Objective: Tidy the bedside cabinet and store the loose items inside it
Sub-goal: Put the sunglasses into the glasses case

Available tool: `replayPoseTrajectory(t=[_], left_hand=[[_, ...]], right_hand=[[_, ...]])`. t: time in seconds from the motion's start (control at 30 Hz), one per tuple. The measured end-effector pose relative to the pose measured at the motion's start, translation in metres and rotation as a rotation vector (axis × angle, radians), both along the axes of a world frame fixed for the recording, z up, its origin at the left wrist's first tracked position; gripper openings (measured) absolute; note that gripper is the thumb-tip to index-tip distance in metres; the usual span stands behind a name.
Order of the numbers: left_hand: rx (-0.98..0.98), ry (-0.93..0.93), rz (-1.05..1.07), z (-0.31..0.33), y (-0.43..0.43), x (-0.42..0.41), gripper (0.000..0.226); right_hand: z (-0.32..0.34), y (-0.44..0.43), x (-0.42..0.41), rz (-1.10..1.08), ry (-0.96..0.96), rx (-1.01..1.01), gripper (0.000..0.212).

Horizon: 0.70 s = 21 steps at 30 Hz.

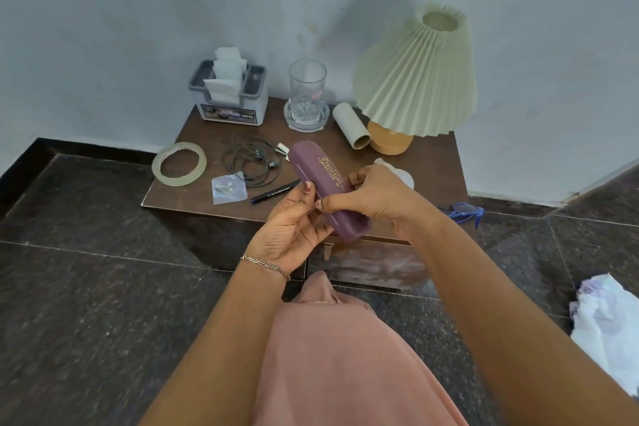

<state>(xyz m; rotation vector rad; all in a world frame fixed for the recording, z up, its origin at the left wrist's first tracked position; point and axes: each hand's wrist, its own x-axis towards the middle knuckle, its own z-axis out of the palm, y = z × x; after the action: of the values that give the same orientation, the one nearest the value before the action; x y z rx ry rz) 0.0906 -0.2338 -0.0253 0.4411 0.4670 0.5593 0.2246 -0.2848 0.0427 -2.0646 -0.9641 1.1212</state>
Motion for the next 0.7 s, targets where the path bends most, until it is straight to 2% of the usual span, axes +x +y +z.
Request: replayPoseTrajectory(t=[0.17,0.3,0.5,0.7], left_hand=[[-0.013,-0.009,0.034,-0.005,0.001,0.000,0.039],[-0.028,0.007,0.051,-0.009,0.003,0.002,0.042],[-0.019,0.042,0.041,-0.014,0.003,0.004,0.055],[-0.044,0.036,0.056,-0.012,0.001,0.008,0.044]], right_hand=[[-0.007,0.005,-0.002,-0.011,0.012,0.004,0.047],[-0.011,0.004,-0.002,-0.048,0.018,0.013,0.062],[-0.011,0.002,-0.002,-0.067,0.035,0.024,0.042],[-0.009,-0.003,0.001,-0.037,0.095,0.072,0.055]])
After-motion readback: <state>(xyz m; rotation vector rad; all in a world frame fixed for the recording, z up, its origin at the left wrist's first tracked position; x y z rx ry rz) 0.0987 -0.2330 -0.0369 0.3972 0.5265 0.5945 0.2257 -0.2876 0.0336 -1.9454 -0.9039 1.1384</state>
